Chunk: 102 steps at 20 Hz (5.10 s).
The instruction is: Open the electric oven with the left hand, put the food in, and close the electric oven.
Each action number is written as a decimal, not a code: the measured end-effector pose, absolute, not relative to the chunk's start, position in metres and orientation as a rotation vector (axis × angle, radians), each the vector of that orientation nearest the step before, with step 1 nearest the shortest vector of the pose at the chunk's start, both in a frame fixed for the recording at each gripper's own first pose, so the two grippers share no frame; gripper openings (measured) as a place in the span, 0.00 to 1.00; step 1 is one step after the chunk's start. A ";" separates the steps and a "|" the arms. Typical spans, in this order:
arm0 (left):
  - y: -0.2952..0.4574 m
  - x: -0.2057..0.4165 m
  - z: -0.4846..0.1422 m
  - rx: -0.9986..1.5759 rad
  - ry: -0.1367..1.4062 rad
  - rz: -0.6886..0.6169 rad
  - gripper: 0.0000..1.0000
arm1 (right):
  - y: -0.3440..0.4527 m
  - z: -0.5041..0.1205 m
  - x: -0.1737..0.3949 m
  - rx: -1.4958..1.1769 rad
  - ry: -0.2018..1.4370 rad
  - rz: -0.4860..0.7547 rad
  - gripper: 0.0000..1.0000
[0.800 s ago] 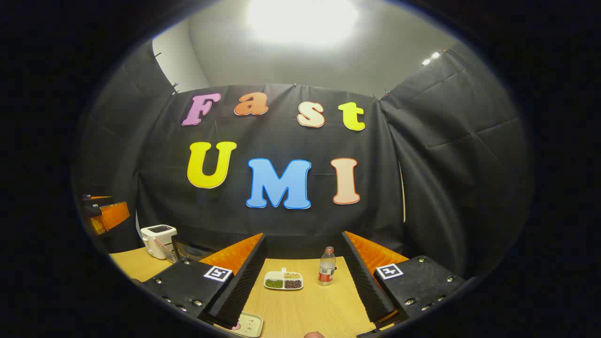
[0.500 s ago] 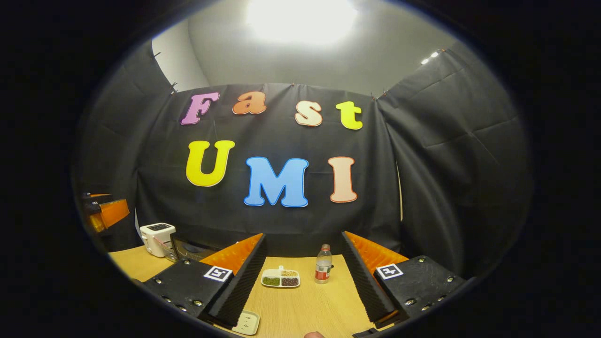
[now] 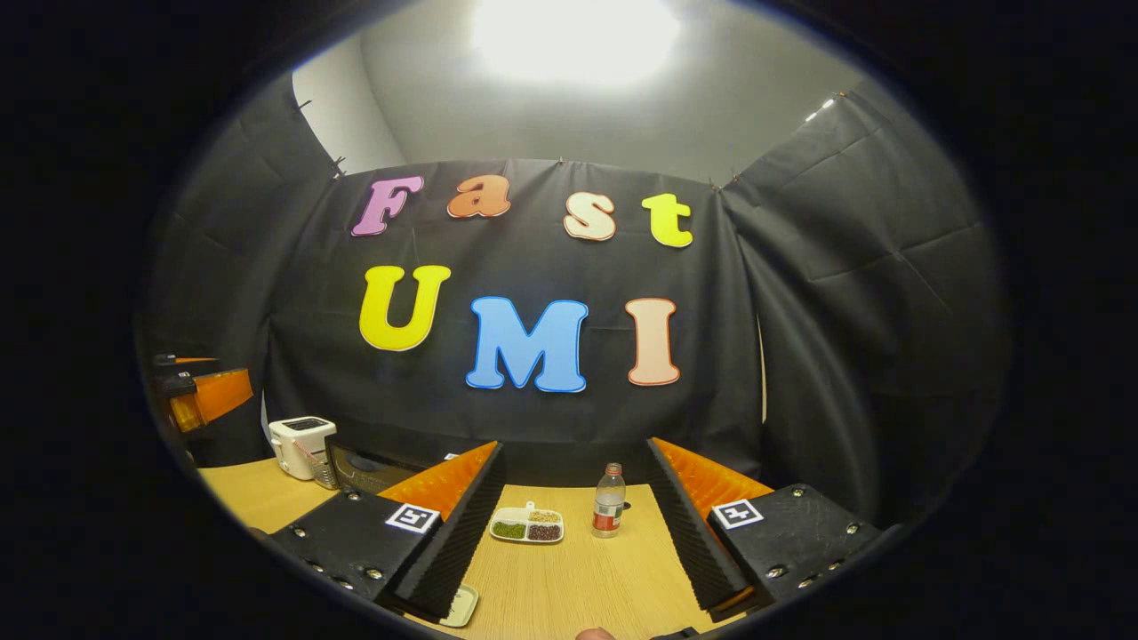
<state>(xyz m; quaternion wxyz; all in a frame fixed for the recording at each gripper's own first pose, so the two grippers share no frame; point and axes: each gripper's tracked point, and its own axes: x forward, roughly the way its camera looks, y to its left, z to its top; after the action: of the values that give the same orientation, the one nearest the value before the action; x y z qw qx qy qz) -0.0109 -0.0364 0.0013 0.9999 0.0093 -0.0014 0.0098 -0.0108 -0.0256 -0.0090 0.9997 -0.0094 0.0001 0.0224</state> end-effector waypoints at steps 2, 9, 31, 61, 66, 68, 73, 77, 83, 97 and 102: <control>-0.042 -0.009 0.002 0.035 -0.004 0.030 1.00 | -0.026 -0.017 -0.011 -0.016 0.004 0.074 0.96; -0.050 0.032 -0.005 0.074 0.003 0.036 0.91 | -0.024 -0.039 -0.009 0.026 0.033 0.128 0.96; 0.007 0.291 -0.181 0.065 0.212 -0.097 1.00 | -0.012 -0.086 0.098 -0.063 0.168 -0.170 0.96; 0.031 0.245 -0.292 0.080 0.327 -0.036 0.96 | 0.020 -0.103 0.072 -0.171 0.254 -0.115 0.96; 0.030 0.220 -0.306 0.070 0.353 -0.021 0.99 | 0.017 -0.112 0.058 -0.179 0.282 -0.083 0.96; 0.030 0.211 -0.313 0.057 0.365 -0.012 0.96 | 0.017 -0.117 0.054 -0.188 0.299 -0.072 0.96; 0.032 0.188 -0.333 0.008 0.415 0.015 1.00 | 0.018 -0.120 0.046 -0.181 0.313 -0.042 0.96; 0.034 0.173 -0.348 -0.007 0.451 0.035 0.96 | 0.026 -0.122 0.042 -0.165 0.313 -0.003 0.96; 0.036 0.146 -0.373 -0.006 0.509 0.058 0.96 | 0.048 -0.132 0.040 -0.121 0.329 0.091 0.96; 0.029 0.185 -0.337 0.033 0.442 0.039 0.96 | 0.048 -0.129 0.039 -0.108 0.319 0.127 0.96; 0.036 0.173 -0.358 -0.012 0.506 0.063 1.00 | 0.058 -0.131 0.043 -0.095 0.324 0.149 0.96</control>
<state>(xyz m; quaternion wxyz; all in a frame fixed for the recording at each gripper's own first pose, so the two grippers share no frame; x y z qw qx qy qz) 0.1731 0.0364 -0.3579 0.9676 -0.0057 0.2505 0.0309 0.0428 0.0578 -0.1314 0.9830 -0.0473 0.1610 0.0742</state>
